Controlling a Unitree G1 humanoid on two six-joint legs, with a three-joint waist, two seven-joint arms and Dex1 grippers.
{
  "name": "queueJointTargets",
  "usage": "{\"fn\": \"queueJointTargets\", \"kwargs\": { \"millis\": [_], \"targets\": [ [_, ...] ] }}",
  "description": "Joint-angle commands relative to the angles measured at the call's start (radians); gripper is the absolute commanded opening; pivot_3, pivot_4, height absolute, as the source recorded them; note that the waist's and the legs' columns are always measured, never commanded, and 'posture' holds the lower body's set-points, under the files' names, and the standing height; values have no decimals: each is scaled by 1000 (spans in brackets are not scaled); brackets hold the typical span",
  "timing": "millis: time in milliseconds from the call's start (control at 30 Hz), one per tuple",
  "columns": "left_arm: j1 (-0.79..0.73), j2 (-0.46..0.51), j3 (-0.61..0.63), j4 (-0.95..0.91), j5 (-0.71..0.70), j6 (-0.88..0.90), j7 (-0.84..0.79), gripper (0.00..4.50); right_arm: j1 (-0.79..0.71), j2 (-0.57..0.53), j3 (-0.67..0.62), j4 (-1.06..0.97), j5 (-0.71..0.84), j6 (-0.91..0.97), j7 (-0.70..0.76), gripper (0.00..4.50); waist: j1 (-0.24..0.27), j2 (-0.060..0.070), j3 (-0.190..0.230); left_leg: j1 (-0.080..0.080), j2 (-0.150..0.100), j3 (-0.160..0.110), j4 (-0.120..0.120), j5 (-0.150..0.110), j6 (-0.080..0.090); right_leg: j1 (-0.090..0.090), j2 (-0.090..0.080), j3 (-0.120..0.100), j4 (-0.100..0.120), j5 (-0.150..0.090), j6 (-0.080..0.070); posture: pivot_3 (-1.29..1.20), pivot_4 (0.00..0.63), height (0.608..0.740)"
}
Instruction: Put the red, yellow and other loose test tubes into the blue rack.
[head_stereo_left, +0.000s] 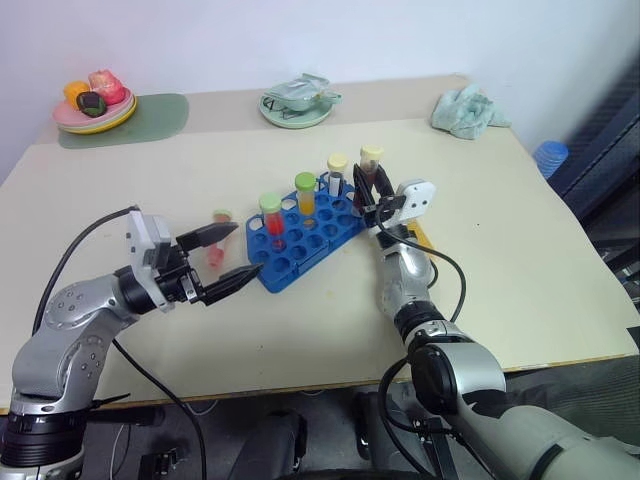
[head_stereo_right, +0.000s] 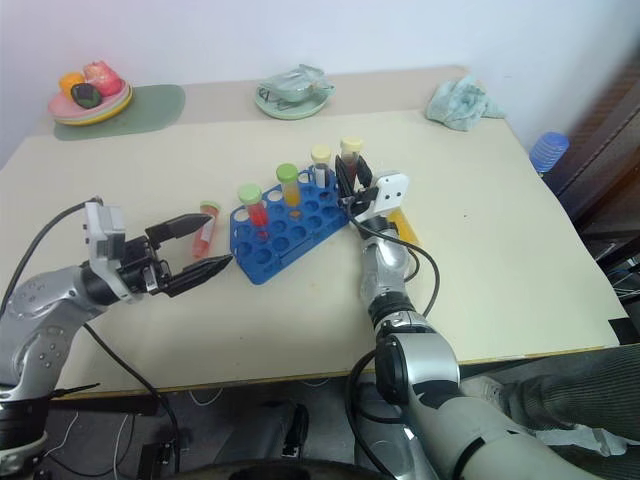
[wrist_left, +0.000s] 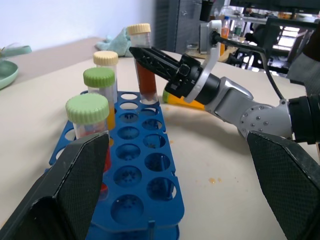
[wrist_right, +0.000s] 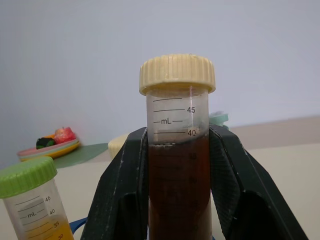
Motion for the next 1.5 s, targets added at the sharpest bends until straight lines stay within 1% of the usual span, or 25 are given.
{"fn": "queueJointTargets", "kwargs": {
  "millis": [33,400,867,933,1033,1167,1267,1333,1400,1467,1500],
  "targets": [
    [4,0,20,-42,-14,-9,8,4500,37,16,3,47,-18,-5,-16,1436,0,0,0,0,0,0,0,0,0,0,0,0,0,0,0,0,150,740],
    [2,-29,8,-44,-15,-10,23,4500,34,10,13,80,-79,-50,-120,1436,0,0,-1,1,0,0,0,0,0,0,0,0,0,0,0,0,150,740],
    [20,-55,10,-62,-22,-5,51,4500,2,-15,7,93,-100,-47,-146,1436,0,0,-1,0,0,0,0,0,0,0,1,1,0,0,0,0,150,740],
    [23,-56,11,-65,-23,-4,54,4500,6,-12,6,90,-93,-48,-128,1436,0,0,-1,0,0,0,0,0,0,0,1,1,0,0,0,0,150,740],
    [25,-55,9,-65,-25,-4,55,4500,30,1,17,72,-95,-86,-93,2487,0,0,-1,0,0,0,0,0,0,0,1,1,0,0,0,0,150,740],
    [22,-57,2,-61,-25,-3,58,4500,51,17,49,16,-124,-149,-105,4450,-1,0,-1,1,0,0,0,0,0,1,1,1,0,0,0,0,150,740],
    [14,-65,-6,-56,-25,-2,64,4500,71,13,86,-61,-161,-165,-135,4450,-1,0,-1,1,0,0,0,0,0,0,2,2,0,0,0,0,150,740],
    [5,-74,-10,-50,-27,-1,72,4500,89,3,110,-149,-176,-131,-153,4450,0,0,-1,0,0,0,-1,0,0,0,2,3,0,0,0,0,150,740],
    [-3,-85,-17,-40,-25,-1,75,4500,126,-18,143,-310,-173,-48,-142,4450,3,0,-1,0,0,0,-1,0,0,-1,3,3,0,0,0,0,150,740],
    [-17,-98,-25,-26,-25,-1,79,4500,179,-51,170,-521,-194,78,-160,4450,5,1,0,-1,0,0,0,0,0,-2,2,3,0,0,0,0,150,740],
    [-25,-103,-31,-19,-24,-3,79,4500,211,-74,183,-644,-192,173,-160,4450,7,1,0,-2,0,1,0,0,0,-2,2,4,0,0,0,0,150,740]
  ]
}}
